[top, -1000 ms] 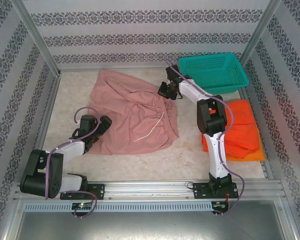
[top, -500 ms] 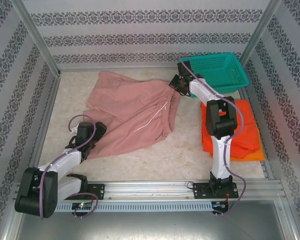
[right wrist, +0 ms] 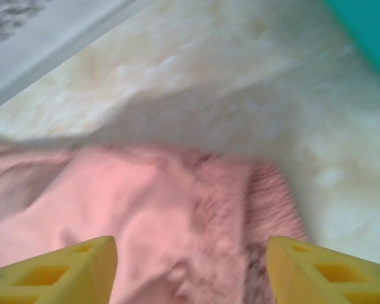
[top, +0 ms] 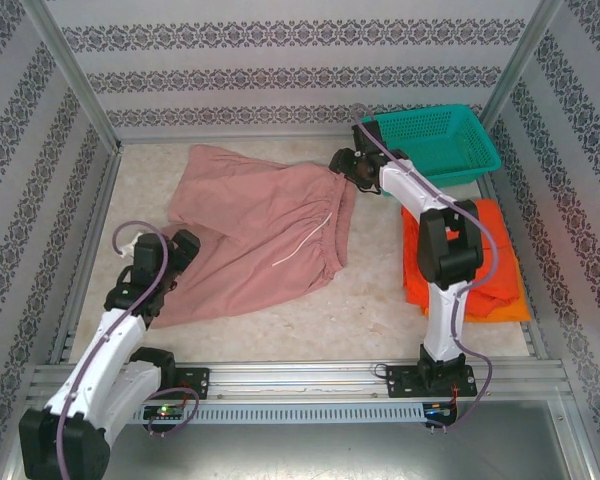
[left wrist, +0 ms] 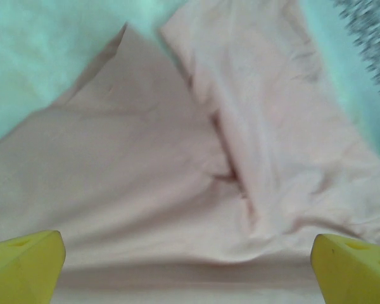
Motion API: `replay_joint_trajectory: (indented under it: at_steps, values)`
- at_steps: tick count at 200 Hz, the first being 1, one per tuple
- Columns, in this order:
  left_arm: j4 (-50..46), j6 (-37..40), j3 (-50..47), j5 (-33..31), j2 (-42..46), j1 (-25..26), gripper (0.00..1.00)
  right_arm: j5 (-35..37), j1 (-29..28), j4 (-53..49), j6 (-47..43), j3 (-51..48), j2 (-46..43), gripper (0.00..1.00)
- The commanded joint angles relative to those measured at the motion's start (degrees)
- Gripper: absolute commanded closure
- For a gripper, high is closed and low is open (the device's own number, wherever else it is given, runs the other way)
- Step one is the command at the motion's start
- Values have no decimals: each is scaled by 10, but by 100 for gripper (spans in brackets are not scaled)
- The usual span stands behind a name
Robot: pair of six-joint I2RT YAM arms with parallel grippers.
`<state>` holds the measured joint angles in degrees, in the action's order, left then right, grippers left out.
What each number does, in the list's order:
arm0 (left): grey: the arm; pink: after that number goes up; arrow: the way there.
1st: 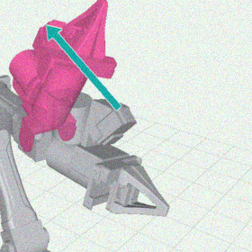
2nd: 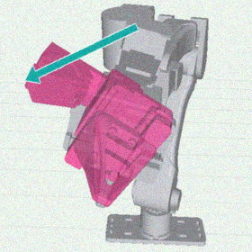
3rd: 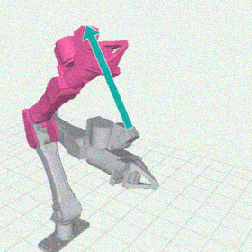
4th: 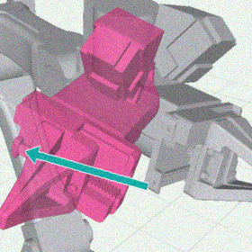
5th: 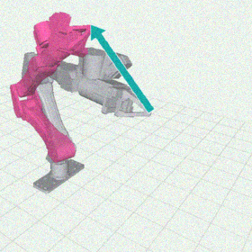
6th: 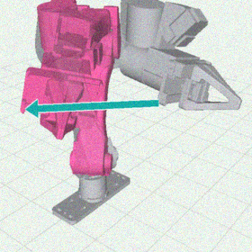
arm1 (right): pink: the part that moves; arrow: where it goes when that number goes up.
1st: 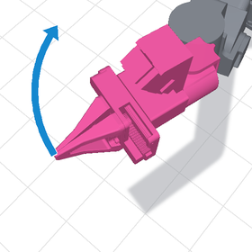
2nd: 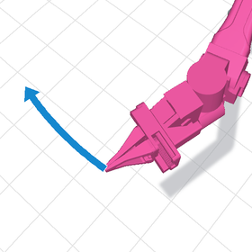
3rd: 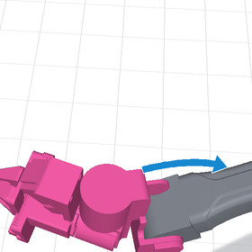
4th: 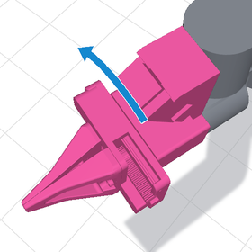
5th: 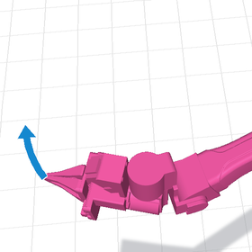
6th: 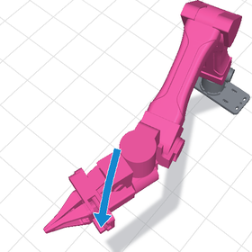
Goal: Fold and stack the shorts
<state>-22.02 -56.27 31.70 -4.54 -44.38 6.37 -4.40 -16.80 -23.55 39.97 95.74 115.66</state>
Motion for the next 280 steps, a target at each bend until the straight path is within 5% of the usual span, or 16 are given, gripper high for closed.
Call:
replay_joint_trajectory:
  at_steps: [1, 80, 133, 178, 211, 258, 280]
  values:
    - [-173, -11, 30, -20, 20, -5, 0, -38, -39, -6, -54, -53, -101, 32]
    - [-433, -119, 31, -50, 74, -14, 0, 26, -155, -104, -218, -286, -264, 30]
    - [-412, -155, -13, -2, 66, -15, 3, 48, -161, -80, -332, -351, -342, 25]
    - [-290, -144, -46, -6, -6, -15, 23, 2, -158, -20, -383, -404, -409, 18]
    - [-207, -147, -76, 5, -42, -15, 49, -43, -159, 2, -468, -430, -447, 17]
    - [-171, -89, -13, -46, -51, -16, 93, -53, -159, -32, -637, -437, -459, 32]
    - [-165, -52, 41, -57, -50, -17, 100, -48, -164, -57, -727, -434, -434, 33]
